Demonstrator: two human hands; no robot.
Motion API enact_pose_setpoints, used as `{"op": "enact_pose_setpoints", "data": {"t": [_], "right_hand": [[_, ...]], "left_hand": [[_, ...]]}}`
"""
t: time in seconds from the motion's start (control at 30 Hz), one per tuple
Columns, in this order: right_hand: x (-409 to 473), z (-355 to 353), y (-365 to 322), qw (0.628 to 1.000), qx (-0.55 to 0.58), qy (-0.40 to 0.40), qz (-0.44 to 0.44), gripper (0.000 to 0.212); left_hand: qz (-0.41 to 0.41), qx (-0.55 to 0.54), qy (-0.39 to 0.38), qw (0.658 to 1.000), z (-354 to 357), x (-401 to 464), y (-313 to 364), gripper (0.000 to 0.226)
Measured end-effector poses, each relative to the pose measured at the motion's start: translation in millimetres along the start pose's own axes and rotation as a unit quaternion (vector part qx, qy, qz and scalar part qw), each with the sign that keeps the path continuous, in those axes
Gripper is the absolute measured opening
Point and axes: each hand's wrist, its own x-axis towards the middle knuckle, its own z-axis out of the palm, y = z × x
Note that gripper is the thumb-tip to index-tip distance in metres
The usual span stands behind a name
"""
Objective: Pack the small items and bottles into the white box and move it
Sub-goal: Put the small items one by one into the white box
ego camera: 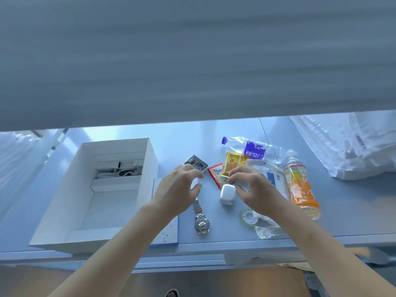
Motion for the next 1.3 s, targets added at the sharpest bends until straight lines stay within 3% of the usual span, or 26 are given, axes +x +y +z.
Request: {"op": "enact_pose_setpoints", "data": {"t": [0.43,0.67,0.8,1.0,1.13,1.3], "right_hand": [[-24,-17,58,0.998,-0.034,-0.048,0.037,0.026],[-33,-19,69,0.998,-0.027,-0.059,0.028,0.024],[-41,-26,76,0.998,-0.018,-0.054,0.020,0.023],[-52,-39,89,0.999,-0.013,-0.040,0.034,0.024],[-54,-40,96,0.998,-0.014,-0.037,0.043,0.023],[-54,-40,100,0.998,-0.010,-0.038,0.044,0.023]], "left_hand": [[-0.047,-0.016,-0.066,0.997,75,30,36,0.048],[-0.020,0.124,-0.036,0.991,99,69,45,0.021],[0.004,0.146,-0.052,0.988,110,84,41,0.022],[0.011,0.092,-0.040,0.995,117,93,35,0.028],[0.002,0.027,-0.082,0.996,120,101,35,0.045],[-0.026,-0.019,-0.091,0.995,125,115,46,0.044]]}}
